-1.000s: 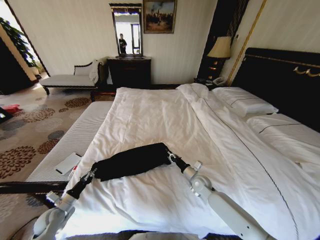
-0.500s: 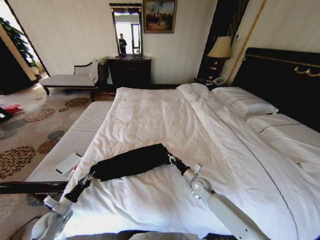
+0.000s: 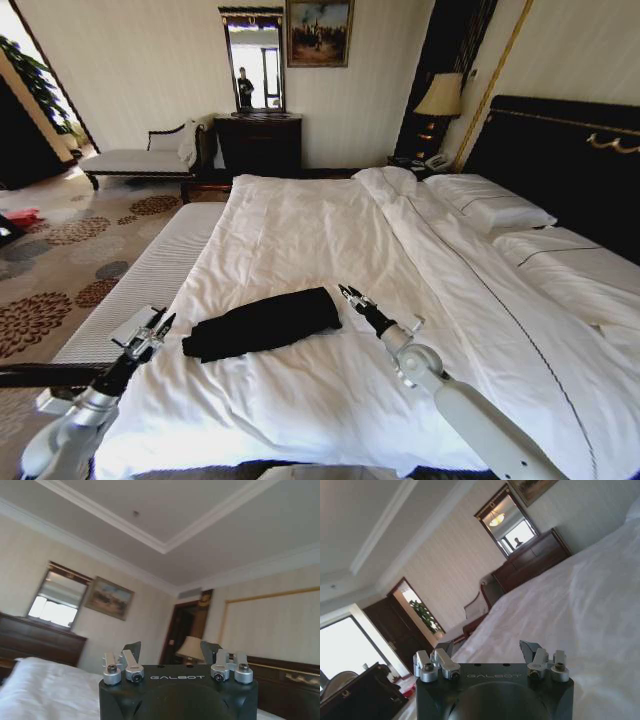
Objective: Fold the clothes on the bed.
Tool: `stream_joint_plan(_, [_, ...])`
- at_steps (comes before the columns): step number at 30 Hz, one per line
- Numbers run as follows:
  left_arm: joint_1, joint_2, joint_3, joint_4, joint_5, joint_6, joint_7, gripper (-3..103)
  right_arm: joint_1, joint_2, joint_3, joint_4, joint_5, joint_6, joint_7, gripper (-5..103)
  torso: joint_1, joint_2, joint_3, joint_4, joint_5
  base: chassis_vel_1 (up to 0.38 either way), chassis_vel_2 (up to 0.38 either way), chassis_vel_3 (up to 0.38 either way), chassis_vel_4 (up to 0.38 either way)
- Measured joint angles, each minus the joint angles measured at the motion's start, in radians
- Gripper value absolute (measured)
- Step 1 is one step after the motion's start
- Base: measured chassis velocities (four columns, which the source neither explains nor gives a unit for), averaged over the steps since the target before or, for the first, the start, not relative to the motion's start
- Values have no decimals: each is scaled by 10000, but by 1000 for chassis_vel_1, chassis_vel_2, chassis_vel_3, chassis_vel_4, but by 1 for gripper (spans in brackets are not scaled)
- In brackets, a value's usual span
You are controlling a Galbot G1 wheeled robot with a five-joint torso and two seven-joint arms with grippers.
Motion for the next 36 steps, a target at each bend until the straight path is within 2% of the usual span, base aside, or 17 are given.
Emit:
stream_joint_plan(2, [-409,57,180,-566,626,291,-1792,77,251,25,-298,-106,-88,-469,1013,81,1,-1,1,-3,0,0,0,0,0])
stream_joint_plan(4, [-797,97,474,-1347,1062,980,-3439,88,343,61,-462,-18,129,-1113,2232,91,2,-1,1,-4,1,0,0,0,0])
stream_joint_plan(5, [-797,97,474,-1347,1062,980,-3439,88,343,61,-462,-18,129,-1113,2232,91,2,-1,1,-4,1,0,0,0,0])
stream_joint_plan(7, [-1268,162,755,-2018,1234,1896,-5042,97,287,113,-488,269,566,-1580,3207,99,1,-1,1,-6,4,0,0,0,0])
stream_joint_plan(9, [-1808,326,982,-2438,1231,2595,-6505,99,133,162,-394,582,1024,-1964,3809,100,1,-1,1,-9,2,0,0,0,0])
stream_joint_plan(10, [-1808,326,982,-2438,1231,2595,-6505,99,133,162,-394,582,1024,-1964,3809,100,1,-1,1,-9,2,0,0,0,0])
stream_joint_plan(12, [-2153,500,1100,-2583,1223,2918,-7283,100,62,216,-272,704,1272,-2130,4054,100,0,-1,1,-7,2,0,0,0,0])
stream_joint_plan(15, [-2337,621,1148,-2620,1268,3093,-7678,100,40,252,-197,730,1411,-2224,4161,100,1,-1,1,-6,0,0,0,0,0])
stream_joint_plan(16, [-2478,728,1181,-2644,1389,3246,-8022,100,31,289,-128,739,1539,-2293,4250,100,1,-1,1,-5,0,0,0,0,0])
stream_joint_plan(18, [-2801,1195,1267,-2870,2228,3998,-9434,100,31,447,222,751,2188,-2627,4738,100,2,-1,1,-3,-1,0,0,0,0])
stream_joint_plan(19, [-2801,1195,1267,-2870,2228,3998,-9434,100,31,447,222,751,2188,-2627,4738,100,2,-1,1,-3,-1,0,0,0,0])
stream_joint_plan(20, [-2843,1419,1280,-3293,2087,4971,-10675,100,13,578,408,714,2379,-2801,4982,100,2,-1,1,-2,0,0,0,0,0])
stream_joint_plan(21, [-2847,1533,1253,-3650,1674,5703,-11322,100,-44,676,487,634,2398,-2882,5070,100,1,-2,1,0,0,0,0,0,0])
stream_joint_plan(24, [-2863,1805,1069,-4428,345,7063,-11625,100,-230,946,569,467,2280,-3010,5135,100,0,0,-1,-2,2,0,0,0,0])
stream_joint_plan(26, [-2869,1911,1069,-4553,106,7139,-11531,100,-263,1023,569,410,2218,-3032,5128,100,0,-1,0,-4,1,0,0,0,0])
stream_joint_plan(28, [-2850,2138,1188,-4869,-246,7116,-11060,100,-289,1212,541,252,2186,-3091,5109,100,0,0,0,-3,1,0,0,0,0])
stream_joint_plan(36, [-2865,2204,1455,-5843,-692,7169,-10829,100,-10,1882,485,-346,2844,-3125,4981,100,0,0,-1,-5,2,0,0,0,0])
